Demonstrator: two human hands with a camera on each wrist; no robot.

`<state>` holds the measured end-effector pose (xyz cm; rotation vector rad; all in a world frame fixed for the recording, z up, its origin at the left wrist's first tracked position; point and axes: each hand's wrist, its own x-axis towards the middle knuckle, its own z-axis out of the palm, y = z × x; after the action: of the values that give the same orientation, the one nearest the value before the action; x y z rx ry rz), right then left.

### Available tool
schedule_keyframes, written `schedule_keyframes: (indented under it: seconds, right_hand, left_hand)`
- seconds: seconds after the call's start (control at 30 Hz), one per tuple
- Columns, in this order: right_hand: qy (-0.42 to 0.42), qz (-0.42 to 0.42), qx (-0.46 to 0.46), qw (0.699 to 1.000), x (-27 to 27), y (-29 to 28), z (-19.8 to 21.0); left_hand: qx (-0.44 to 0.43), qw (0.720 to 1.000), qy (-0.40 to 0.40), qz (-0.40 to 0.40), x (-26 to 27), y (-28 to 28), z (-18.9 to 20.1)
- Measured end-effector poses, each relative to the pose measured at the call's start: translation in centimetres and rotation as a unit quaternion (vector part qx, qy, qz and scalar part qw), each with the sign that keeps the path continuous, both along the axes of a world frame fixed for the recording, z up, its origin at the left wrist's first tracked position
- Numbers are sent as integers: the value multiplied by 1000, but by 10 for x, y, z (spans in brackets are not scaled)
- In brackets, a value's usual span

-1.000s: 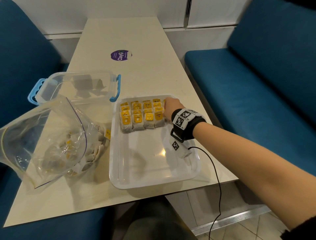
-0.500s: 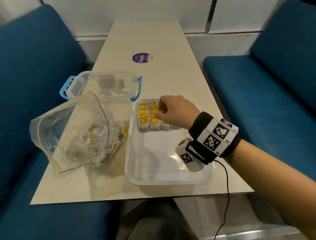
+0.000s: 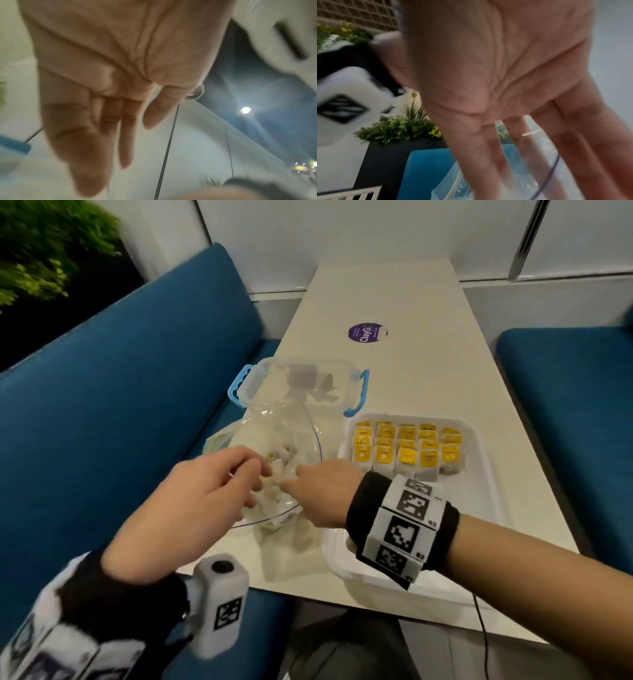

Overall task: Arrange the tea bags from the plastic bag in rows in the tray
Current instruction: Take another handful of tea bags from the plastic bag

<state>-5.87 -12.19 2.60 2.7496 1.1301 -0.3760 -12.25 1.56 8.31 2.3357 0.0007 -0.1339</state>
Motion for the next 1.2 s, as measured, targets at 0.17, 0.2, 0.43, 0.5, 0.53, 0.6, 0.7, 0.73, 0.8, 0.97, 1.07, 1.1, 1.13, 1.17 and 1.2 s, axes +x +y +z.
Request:
schedule_keyframes:
  seconds: [0.17, 0.2, 0.43, 0.5, 0.53, 0.6, 0.7, 0.73, 0.8, 0.97, 1.07, 1.1, 1.13, 1.17, 1.2]
  right_hand:
    - [51, -4, -2, 999, -1, -12, 12]
    - [56, -7, -2, 998, -3, -15, 13]
    - [81, -27, 61, 994, -7, -21, 15]
    - [68, -25, 72, 995, -7, -18, 15]
    - [66, -24, 71, 995, -8, -18, 16]
    - [70, -25, 68, 995, -7, -16, 17]
    - [74, -25, 67, 995, -5, -15, 15]
    - [77, -28, 62, 995, -4, -15, 15]
    - [81, -42, 54, 994, -4, -15, 14]
    - [82, -74, 54, 992, -4, -15, 12]
    - [77, -85, 71, 991, -4, -12, 10]
    - [74, -87, 75, 991, -5, -11, 9]
    - [72, -89, 76, 990, -6, -9, 9]
    - [69, -92, 76, 990, -7, -8, 9]
    - [67, -95, 76, 990, -9, -7, 9]
  left_hand:
    - [173, 979, 104, -36, 81, -24, -44]
    - [213, 967, 128, -49, 93, -28, -54]
    - [378, 896, 224, -73, 146, -34, -114]
    - [420, 878, 223, -45, 150, -33, -130]
    - [439, 869, 228, -32, 153, -32, -137]
    - [454, 857, 239, -37, 155, -32, -146]
    - [444, 864, 235, -46, 156, -34, -143]
    - [433, 867, 243, -53, 155, -34, -139]
    - [419, 874, 230, -82, 155, -31, -136]
    - [372, 902, 200, -87, 147, -26, -135]
    - [330, 920, 207, -49, 144, -22, -139]
    - [327, 922, 205, -41, 144, -21, -140]
    - [316, 925, 207, -33, 142, -21, -139]
    - [311, 928, 202, -37, 143, -20, -141]
    - [309, 930, 198, -34, 141, -20, -138]
